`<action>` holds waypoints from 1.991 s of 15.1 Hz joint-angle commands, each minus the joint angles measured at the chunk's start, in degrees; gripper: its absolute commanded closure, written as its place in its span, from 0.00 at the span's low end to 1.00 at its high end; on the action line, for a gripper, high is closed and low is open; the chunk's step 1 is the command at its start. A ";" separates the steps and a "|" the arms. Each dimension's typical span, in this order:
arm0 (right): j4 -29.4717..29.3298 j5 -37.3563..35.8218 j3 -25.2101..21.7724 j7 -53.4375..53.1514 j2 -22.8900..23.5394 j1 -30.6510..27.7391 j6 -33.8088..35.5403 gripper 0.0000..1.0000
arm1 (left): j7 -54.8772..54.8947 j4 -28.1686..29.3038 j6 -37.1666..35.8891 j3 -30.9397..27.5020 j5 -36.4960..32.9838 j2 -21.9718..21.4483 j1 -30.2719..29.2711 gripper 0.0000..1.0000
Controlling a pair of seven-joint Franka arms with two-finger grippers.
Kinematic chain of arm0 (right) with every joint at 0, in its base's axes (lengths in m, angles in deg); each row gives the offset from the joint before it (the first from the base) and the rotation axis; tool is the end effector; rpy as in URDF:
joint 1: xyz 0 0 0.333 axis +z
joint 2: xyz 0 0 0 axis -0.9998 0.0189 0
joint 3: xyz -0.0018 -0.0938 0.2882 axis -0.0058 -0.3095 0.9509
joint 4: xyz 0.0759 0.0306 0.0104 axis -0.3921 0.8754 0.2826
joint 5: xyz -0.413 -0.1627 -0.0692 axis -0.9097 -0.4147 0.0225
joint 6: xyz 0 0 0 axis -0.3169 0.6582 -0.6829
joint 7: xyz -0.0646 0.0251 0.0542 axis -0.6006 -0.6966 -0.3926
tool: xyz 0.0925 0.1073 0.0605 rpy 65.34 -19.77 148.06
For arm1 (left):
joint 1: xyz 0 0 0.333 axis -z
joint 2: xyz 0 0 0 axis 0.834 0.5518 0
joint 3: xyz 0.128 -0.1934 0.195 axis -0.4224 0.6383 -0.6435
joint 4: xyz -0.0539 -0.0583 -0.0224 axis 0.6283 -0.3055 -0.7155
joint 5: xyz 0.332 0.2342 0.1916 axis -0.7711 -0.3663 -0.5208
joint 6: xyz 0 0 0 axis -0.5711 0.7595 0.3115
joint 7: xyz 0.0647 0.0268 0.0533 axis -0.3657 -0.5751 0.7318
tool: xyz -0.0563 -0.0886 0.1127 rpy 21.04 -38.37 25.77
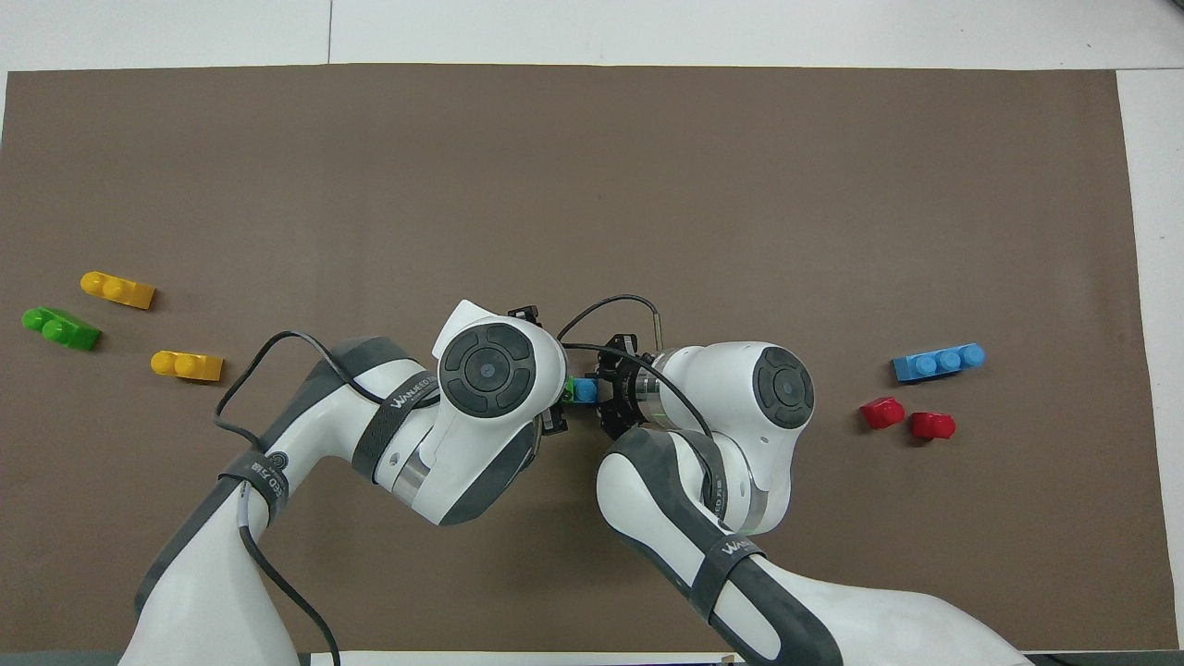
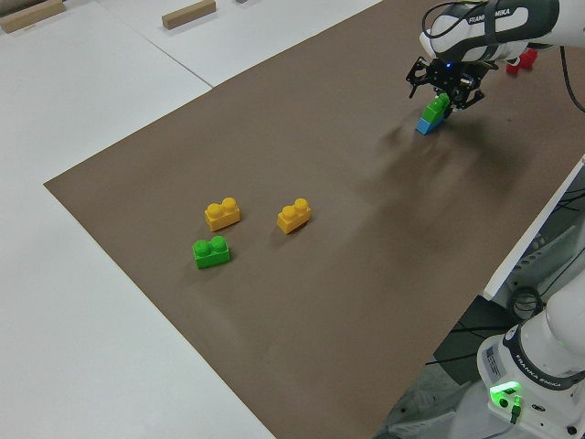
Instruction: Remove green block with left arm and hold with right
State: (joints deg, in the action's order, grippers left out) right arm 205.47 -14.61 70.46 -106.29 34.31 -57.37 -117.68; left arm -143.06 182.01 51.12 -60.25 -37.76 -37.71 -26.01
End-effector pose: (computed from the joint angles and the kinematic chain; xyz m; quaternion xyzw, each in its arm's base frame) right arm 0.5047 0.3656 0.1772 -0.6974 0.6757 0.1515 0.1848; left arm 0.4949 -0.4053 0.2505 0.6446 0.7631 -0.0019 0.0467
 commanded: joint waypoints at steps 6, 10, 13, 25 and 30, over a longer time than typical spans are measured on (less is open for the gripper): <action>0.06 2.74 -0.10 1.71 0.16 -0.09 -0.81 1.00 | 2.62 0.57 -4.03 -0.76 -1.65 -0.19 0.97 0.06; 0.15 3.27 -0.10 1.97 0.16 -0.09 -0.80 1.00 | 2.71 0.57 -3.77 -0.67 -1.73 -0.11 1.06 0.22; 0.24 3.36 -0.18 2.15 0.16 -0.09 -0.72 1.00 | 2.80 0.39 -3.59 -0.67 -1.73 -0.19 1.67 0.52; 0.85 3.36 -0.18 2.94 0.07 -0.17 -0.89 1.00 | 5.61 0.13 -5.43 -0.67 -1.56 -3.70 0.79 1.00; -1.60 3.18 -0.36 3.20 -0.89 -4.20 5.93 1.00 | 6.66 -0.05 -8.59 -0.76 -1.56 -5.81 -0.17 1.00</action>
State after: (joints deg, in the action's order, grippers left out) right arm 205.17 -13.21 69.87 -105.17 34.39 -58.36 -116.42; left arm -137.28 181.88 45.08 -60.72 -38.90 -41.67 -25.57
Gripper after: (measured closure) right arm 0.652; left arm 0.634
